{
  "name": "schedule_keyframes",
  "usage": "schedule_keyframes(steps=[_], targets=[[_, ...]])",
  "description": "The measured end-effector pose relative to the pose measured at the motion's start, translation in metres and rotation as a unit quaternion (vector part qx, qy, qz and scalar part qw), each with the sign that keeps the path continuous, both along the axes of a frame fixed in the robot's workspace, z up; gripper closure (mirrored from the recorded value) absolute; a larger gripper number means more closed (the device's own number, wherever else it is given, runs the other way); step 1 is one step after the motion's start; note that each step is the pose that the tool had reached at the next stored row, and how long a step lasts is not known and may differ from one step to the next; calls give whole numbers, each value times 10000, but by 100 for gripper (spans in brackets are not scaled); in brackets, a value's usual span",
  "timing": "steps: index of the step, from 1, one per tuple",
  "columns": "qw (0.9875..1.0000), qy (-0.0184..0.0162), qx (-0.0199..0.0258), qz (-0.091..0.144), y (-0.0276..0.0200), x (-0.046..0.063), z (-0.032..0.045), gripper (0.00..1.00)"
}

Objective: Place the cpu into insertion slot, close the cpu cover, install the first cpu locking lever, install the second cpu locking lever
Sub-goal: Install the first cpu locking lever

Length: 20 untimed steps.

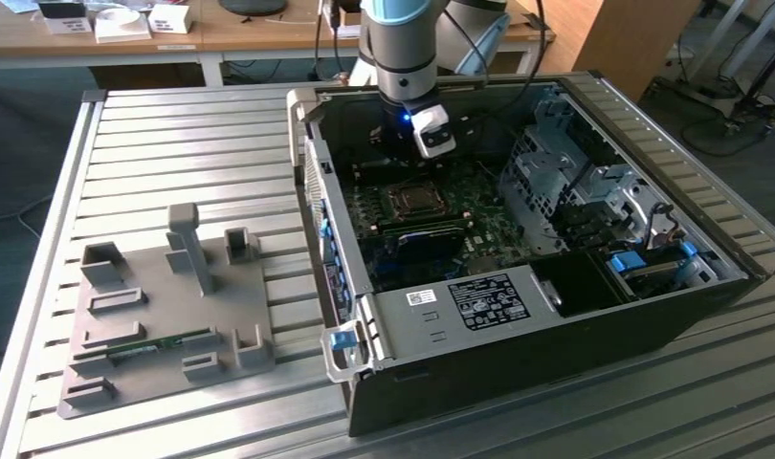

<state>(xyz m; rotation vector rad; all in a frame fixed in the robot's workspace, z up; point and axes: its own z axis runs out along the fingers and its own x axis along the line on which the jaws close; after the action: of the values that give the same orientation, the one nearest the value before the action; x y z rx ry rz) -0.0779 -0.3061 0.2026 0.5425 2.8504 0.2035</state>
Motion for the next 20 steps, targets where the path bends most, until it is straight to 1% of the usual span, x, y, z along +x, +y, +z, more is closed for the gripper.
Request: schedule_keyframes(steps=[4,6,20], targets=[[9999,0,-110,0,3,0,-40,89],[9999,1,-149,0,8,0,-60,89],[9999,1,-148,-6,59,0,-66,89]])
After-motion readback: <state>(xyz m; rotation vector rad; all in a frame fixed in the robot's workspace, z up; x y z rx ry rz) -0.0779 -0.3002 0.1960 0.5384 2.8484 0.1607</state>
